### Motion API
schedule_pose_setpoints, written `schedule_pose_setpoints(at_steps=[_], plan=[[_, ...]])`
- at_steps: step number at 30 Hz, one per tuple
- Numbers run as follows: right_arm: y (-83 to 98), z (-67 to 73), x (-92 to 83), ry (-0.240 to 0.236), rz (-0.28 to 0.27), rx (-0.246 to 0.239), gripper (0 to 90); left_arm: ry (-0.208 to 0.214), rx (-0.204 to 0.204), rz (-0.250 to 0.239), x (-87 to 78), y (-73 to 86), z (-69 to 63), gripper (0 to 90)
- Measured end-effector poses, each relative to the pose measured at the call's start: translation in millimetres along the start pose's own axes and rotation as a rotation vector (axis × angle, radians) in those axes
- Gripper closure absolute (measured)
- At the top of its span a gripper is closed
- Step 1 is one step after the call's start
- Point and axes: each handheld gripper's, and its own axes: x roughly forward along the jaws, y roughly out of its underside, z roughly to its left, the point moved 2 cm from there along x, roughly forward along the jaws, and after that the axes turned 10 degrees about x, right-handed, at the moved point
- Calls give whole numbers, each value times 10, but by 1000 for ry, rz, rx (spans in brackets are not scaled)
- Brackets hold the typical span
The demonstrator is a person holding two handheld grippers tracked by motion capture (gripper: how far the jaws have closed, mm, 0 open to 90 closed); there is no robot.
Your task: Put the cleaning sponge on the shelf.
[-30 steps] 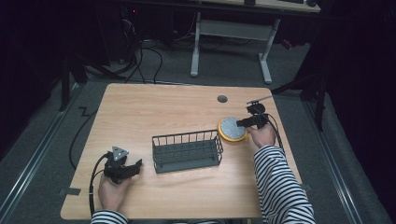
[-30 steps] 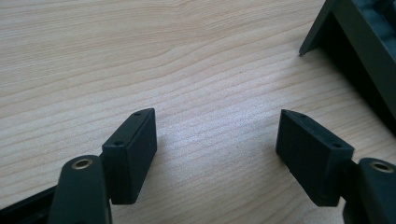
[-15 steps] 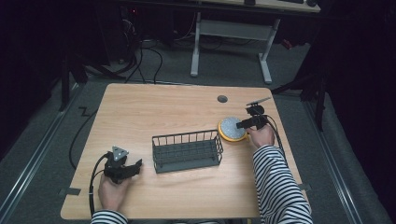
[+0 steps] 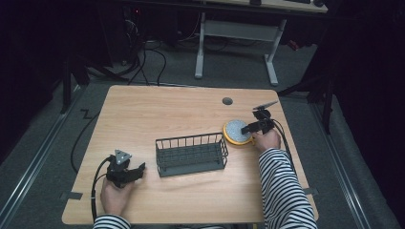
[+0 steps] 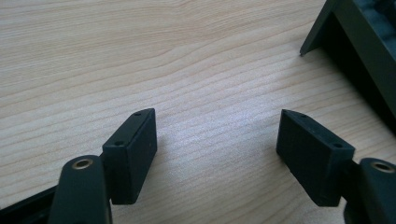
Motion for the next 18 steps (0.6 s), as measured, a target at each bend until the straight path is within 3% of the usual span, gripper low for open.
schedule_pose_setpoints(at_steps=[4, 18], plan=[[-7, -25, 17, -19, 20, 15, 525, -1, 0, 0, 0, 0, -1, 293], [17, 70, 17, 18, 6, -53, 737, -1, 0, 0, 0, 0, -1, 293]])
